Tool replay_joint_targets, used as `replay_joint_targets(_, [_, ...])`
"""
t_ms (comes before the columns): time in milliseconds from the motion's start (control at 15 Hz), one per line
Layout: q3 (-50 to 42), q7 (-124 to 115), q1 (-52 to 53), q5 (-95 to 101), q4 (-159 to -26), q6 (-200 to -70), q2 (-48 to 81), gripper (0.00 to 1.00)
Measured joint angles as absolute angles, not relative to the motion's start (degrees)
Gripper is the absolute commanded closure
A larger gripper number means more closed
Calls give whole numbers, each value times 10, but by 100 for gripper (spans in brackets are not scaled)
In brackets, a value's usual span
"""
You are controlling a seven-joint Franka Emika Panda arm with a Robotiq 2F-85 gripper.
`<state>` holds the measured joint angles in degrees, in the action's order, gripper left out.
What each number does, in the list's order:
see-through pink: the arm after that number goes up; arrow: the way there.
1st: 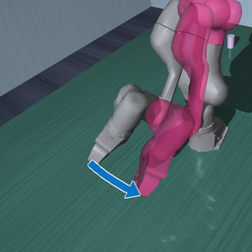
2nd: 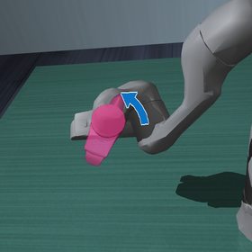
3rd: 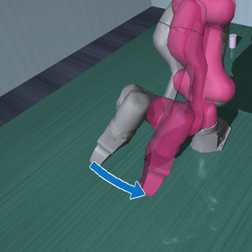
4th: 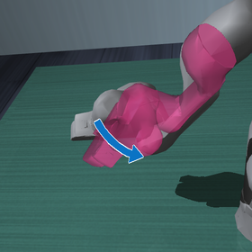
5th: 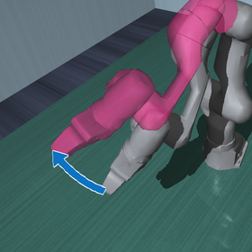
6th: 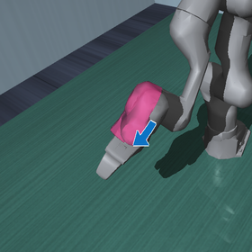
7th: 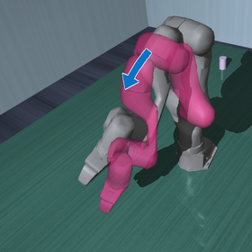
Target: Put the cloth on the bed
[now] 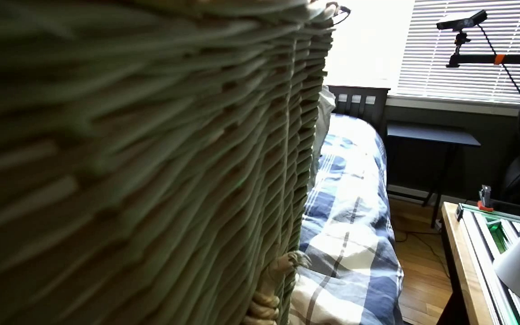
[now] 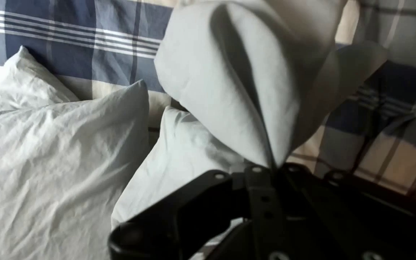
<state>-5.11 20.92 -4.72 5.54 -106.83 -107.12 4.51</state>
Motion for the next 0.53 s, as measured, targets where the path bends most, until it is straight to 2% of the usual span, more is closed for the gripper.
replay_joint_targets(333, [-49,359,-46,56,-1178,-987,-100,99])
replay_joint_targets(533, [-50,428,-36,61,-1210,-938,-142,99])
